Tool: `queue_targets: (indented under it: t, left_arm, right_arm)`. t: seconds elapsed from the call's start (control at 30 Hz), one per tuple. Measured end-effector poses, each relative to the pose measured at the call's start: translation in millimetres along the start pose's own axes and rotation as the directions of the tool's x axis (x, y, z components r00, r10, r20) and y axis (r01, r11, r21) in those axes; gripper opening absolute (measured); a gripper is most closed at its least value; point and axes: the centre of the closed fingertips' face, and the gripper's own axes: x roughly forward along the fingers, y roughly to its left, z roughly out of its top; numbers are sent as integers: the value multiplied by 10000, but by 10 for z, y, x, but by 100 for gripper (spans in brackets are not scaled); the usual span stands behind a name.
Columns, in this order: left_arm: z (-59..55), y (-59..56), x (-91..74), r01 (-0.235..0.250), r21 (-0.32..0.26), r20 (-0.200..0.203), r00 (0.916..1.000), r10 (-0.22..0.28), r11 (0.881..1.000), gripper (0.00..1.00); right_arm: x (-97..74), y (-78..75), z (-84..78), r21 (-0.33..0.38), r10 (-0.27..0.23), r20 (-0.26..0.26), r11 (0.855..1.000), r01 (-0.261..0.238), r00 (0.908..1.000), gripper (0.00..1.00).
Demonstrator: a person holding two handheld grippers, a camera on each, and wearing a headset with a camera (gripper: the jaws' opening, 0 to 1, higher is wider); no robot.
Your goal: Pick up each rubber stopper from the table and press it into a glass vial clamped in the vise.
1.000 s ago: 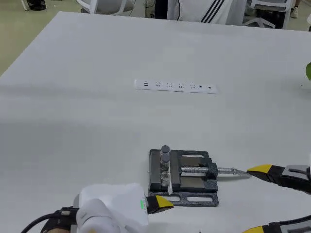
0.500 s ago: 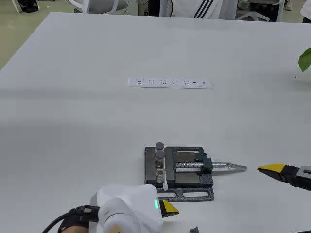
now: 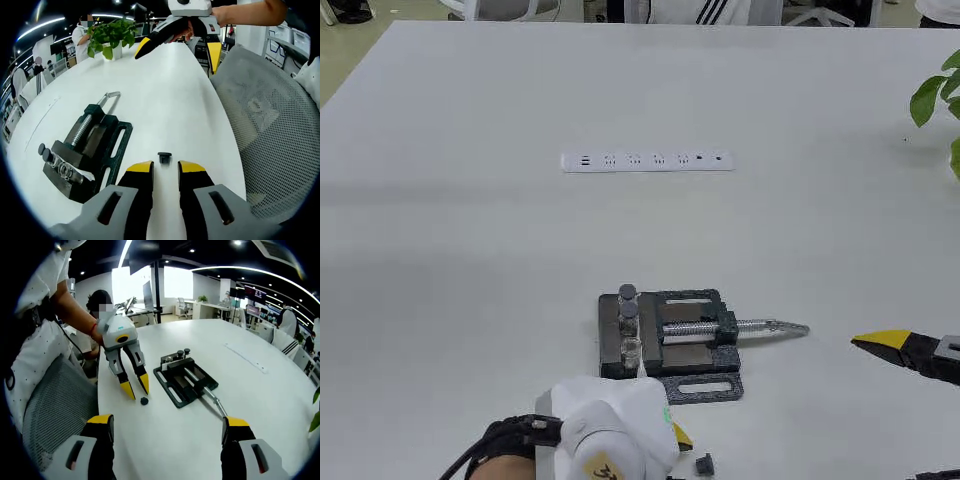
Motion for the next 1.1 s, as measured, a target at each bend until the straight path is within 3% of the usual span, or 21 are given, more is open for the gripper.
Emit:
queue_targets:
  t: [0.37, 1.1]
  left_arm:
    - [-24, 4, 65, 54, -67, -223, 9997, -56, 10000, 9]
    - [-27, 10, 84, 37, -96, -248, 9997, -39, 9999, 5]
  right_arm:
    - [-49, -6, -13, 141, -91, 98, 9999, 90, 9999, 86]
    - [-36, 4, -24, 217, -13, 96, 9998, 11, 10000, 84]
